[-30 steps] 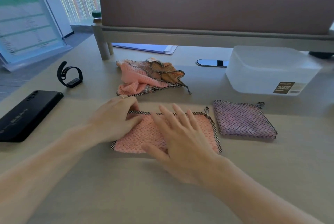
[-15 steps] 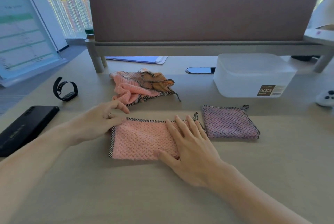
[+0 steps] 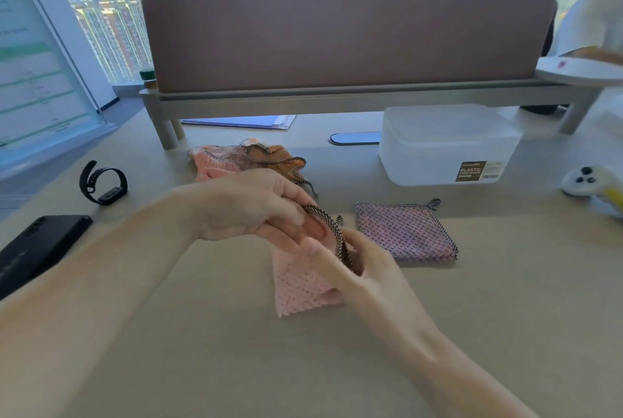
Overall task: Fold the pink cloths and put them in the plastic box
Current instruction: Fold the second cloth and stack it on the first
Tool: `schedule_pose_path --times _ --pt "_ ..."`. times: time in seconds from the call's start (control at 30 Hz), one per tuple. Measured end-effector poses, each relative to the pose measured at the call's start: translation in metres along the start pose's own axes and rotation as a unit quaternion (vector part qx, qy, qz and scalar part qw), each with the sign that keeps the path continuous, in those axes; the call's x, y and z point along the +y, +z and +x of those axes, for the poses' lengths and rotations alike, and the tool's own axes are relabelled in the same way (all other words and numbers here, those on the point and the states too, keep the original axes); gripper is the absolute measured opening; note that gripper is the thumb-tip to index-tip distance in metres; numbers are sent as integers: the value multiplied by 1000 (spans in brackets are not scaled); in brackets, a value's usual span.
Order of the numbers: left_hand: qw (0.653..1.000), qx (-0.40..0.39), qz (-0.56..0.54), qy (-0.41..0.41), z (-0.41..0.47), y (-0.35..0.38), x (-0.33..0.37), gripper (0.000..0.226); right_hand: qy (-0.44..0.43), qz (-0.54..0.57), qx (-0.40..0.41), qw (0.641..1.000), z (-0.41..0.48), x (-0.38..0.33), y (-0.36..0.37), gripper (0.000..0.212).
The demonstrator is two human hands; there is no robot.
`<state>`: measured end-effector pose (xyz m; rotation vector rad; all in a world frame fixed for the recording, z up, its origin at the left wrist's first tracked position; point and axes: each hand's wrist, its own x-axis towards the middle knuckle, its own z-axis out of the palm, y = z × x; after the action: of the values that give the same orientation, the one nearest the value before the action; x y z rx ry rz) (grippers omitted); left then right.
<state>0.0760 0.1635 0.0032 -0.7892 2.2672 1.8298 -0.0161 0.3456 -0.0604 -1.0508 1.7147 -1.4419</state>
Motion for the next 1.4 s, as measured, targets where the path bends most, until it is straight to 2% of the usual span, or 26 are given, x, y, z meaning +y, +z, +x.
schedule_pose_path --times 0.07,0.2,0.47,0.67,0.83,0.9,0.97,1.03,1.1,1.13,1.27,1.4 --pt "994 53 92 7 17 8 -7 15 56 -27 31 998 2 7 -18 60" --pt "959 126 254 34 39 18 -17 16 76 -113 49 990 2 20 -33 20" --pt "919 205 320 104 59 25 -26 33 80 -111 75 988 8 27 -48 30" --pt "877 267 377 131 77 38 -39 38 83 -155 80 981 6 37 -51 28" --pt "862 286 397 137 82 37 -52 39 59 -222 94 969 8 41 -52 25" --pt "823 327 437 155 74 40 -53 42 31 -268 106 957 7 43 -52 21" --pt "791 354 453 208 53 53 -56 38 -49 -343 134 929 5 42 -51 17" --pt "791 325 462 235 34 72 -67 45 -162 -407 138 888 2 36 -44 17" --pt "803 257 498 201 25 86 -82 61 -245 -460 81 849 1 32 -31 29" --pt "811 222 512 174 25 88 -89 70 -257 -481 42 837 1 33 -25 39" --pt "816 189 533 121 32 86 -98 74 -149 -504 -75 848 -4 44 -20 77" --pt "854 199 475 68 18 57 -104 85 -106 -543 -139 822 -14 52 -31 89"
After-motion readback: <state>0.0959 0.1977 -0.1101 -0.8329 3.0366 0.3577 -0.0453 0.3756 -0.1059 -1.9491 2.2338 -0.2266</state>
